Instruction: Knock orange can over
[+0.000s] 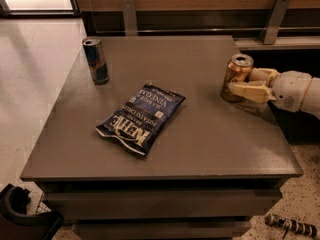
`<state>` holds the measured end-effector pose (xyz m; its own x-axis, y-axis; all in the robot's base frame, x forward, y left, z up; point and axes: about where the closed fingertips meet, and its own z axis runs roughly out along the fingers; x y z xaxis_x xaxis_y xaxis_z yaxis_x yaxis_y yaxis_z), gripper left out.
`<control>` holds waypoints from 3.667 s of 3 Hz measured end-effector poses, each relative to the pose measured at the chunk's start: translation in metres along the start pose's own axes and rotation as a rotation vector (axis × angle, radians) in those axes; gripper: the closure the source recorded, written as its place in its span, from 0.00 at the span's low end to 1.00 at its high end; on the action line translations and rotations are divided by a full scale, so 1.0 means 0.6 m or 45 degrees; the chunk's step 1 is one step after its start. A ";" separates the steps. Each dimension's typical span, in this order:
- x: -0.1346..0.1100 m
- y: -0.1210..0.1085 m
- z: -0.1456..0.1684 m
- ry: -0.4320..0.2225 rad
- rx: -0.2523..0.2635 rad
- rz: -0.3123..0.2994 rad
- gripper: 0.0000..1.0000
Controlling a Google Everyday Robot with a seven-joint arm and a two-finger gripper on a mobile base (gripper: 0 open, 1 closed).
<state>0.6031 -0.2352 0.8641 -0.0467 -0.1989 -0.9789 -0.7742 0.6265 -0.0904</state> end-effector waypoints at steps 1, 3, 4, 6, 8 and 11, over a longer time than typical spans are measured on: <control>0.000 0.000 0.001 0.000 -0.001 0.000 1.00; -0.044 -0.003 -0.001 0.132 -0.037 -0.077 1.00; -0.068 -0.016 0.006 0.276 -0.070 -0.143 1.00; -0.071 -0.020 0.017 0.644 -0.075 -0.297 1.00; -0.056 0.000 0.031 1.024 -0.034 -0.510 1.00; 0.043 0.038 0.064 1.337 -0.150 -0.592 1.00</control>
Offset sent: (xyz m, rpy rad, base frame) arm -0.0028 -0.0045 0.0239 -0.1102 0.0323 0.0121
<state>0.6084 -0.1974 0.8297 -0.2012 -0.9556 -0.2154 -0.9058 0.2652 -0.3305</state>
